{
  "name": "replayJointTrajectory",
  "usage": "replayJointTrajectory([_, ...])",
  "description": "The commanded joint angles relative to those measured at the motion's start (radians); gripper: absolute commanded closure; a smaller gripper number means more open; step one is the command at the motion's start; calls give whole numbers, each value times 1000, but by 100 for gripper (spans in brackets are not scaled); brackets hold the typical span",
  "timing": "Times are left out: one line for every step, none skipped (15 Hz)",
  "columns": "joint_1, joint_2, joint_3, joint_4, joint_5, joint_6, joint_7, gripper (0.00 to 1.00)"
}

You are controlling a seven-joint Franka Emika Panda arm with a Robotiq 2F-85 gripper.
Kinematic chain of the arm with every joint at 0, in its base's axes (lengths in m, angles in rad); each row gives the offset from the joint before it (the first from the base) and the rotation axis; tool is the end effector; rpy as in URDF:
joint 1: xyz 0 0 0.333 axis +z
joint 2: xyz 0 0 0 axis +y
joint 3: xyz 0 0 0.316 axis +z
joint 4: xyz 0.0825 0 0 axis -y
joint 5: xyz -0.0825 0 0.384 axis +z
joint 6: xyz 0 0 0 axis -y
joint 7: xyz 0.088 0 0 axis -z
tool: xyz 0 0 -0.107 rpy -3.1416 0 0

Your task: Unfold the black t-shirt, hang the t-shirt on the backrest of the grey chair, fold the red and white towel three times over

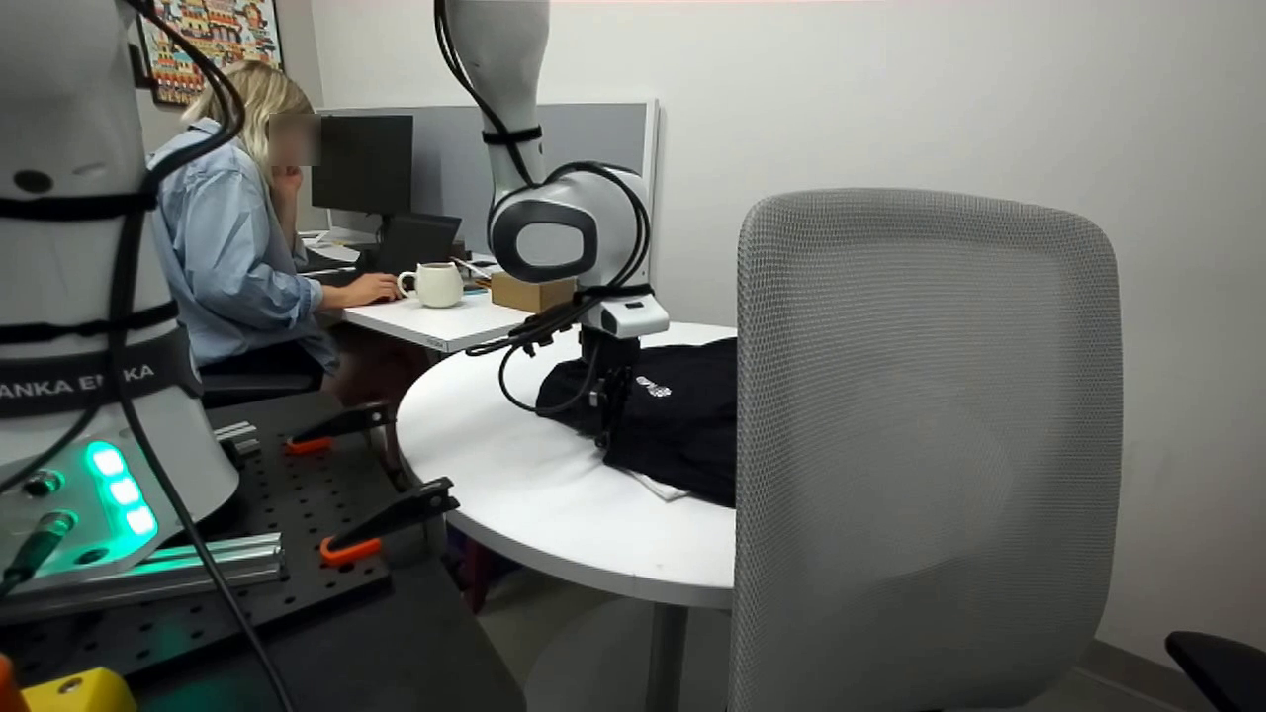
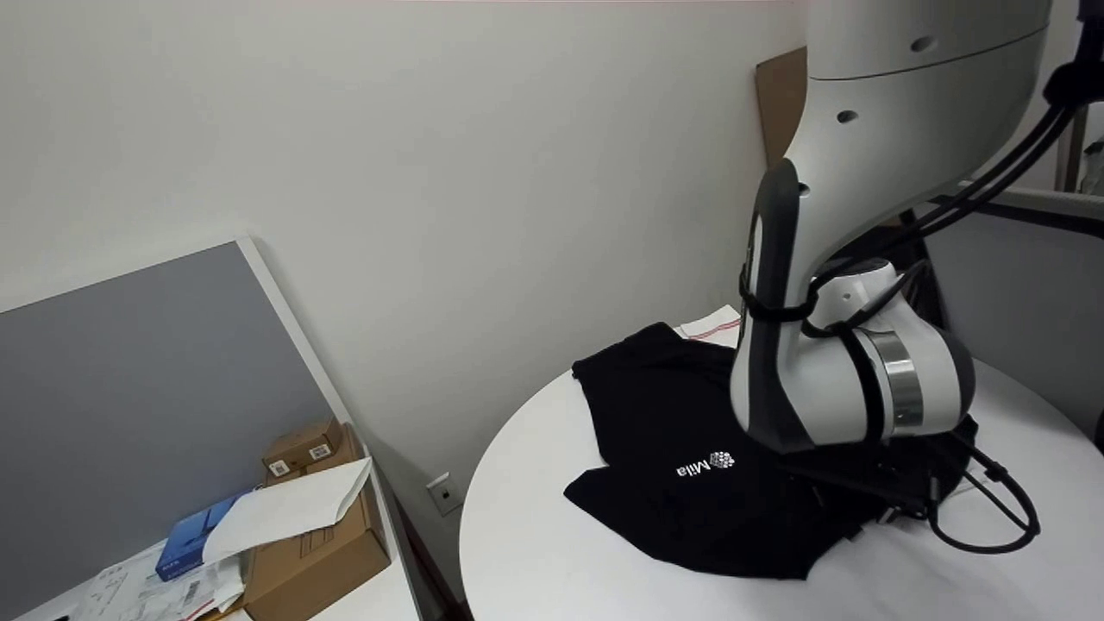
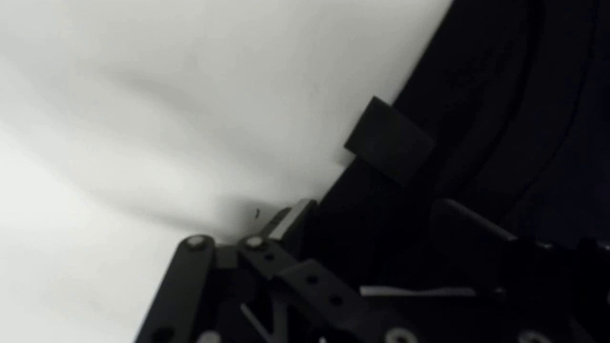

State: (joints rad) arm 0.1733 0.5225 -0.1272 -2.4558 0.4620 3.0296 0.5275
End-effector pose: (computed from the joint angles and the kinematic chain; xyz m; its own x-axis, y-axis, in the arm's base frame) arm 0.4615 -0.0195 0.1008 0.6040 -0.7956 0.0479 -0.7942 -0.6058 -0.0478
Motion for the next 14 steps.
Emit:
replayJointTrajectory([49, 28, -38, 29, -49, -1, 45, 63])
replayJointTrajectory([55, 26, -41, 30, -54, -2, 45, 72])
replayJointTrajectory([60, 23, -43, 30, -58, -3, 45, 79])
replayJointTrajectory([66, 18, -45, 28, -61, -2, 44, 85])
replayJointTrajectory([68, 11, -44, 25, -67, -11, 37, 94])
replayJointTrajectory([76, 3, -49, 19, -80, -9, 29, 99])
replayJointTrajectory([80, -13, -54, 11, -93, -14, 21, 100])
replayJointTrajectory([73, -31, -52, 5, -100, -21, 13, 100])
replayJointTrajectory([67, -46, -49, 0, -106, -25, 8, 99])
replayJointTrajectory([52, -76, -40, -8, -107, -33, -2, 99])
replayJointTrajectory([38, -104, -33, -15, -108, -46, -10, 100])
replayJointTrajectory([21, -149, -26, -29, -115, -67, -31, 100])
replayJointTrajectory([3, -190, -18, -38, -119, -89, -48, 100])
replayJointTrajectory([-18, -248, -16, -53, -125, -116, -69, 100])
